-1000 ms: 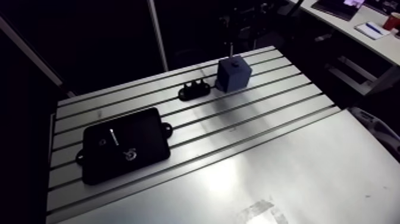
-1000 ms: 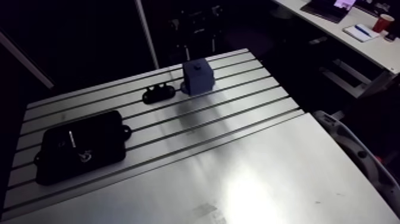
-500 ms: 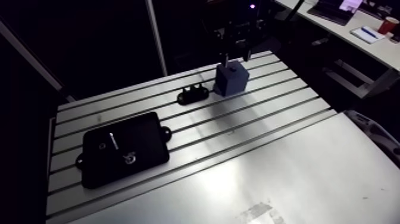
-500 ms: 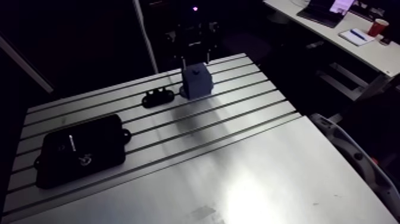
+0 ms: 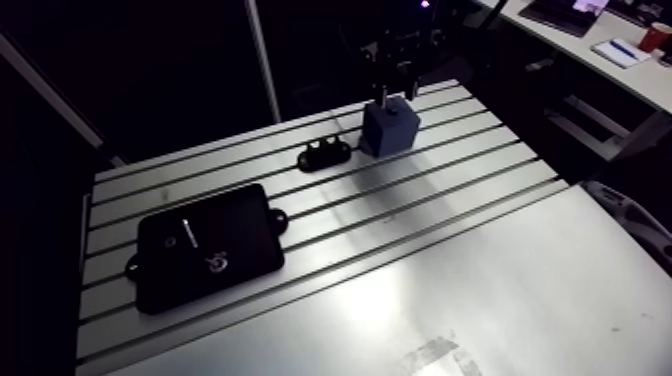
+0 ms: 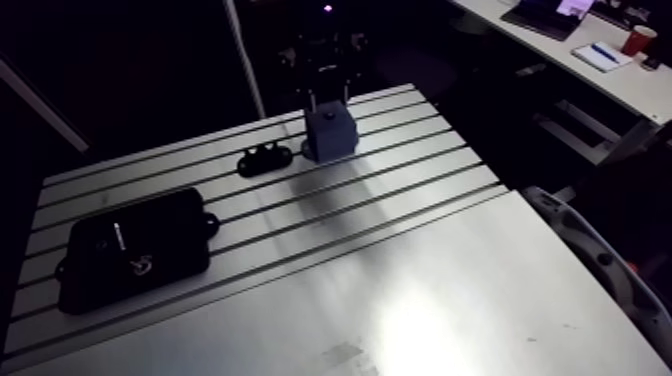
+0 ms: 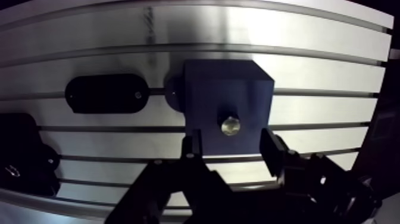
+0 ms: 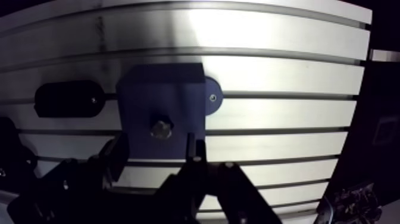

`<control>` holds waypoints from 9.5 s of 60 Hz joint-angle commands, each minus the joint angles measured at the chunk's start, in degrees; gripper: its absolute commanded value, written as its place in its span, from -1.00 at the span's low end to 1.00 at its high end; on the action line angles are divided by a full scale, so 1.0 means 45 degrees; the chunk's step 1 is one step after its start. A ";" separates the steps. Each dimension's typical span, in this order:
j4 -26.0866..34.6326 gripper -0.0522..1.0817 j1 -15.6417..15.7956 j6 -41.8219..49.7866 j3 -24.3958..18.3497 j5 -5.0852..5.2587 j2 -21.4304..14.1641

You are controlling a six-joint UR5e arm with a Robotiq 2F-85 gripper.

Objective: Pick up the M10 bolt and insert it into the hex recess until seated.

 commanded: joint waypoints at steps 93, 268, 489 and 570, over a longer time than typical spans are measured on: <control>-0.0011 0.14 -0.0017 -0.0128 -0.0207 0.0008 0.0366; 0.0028 0.28 0.0002 -0.0412 -0.0268 0.0005 0.0484; 0.0611 0.39 0.0002 -0.5877 -0.0777 -0.0090 0.0601; 0.0693 -0.28 0.0002 -0.6926 -0.0719 -0.0207 0.0565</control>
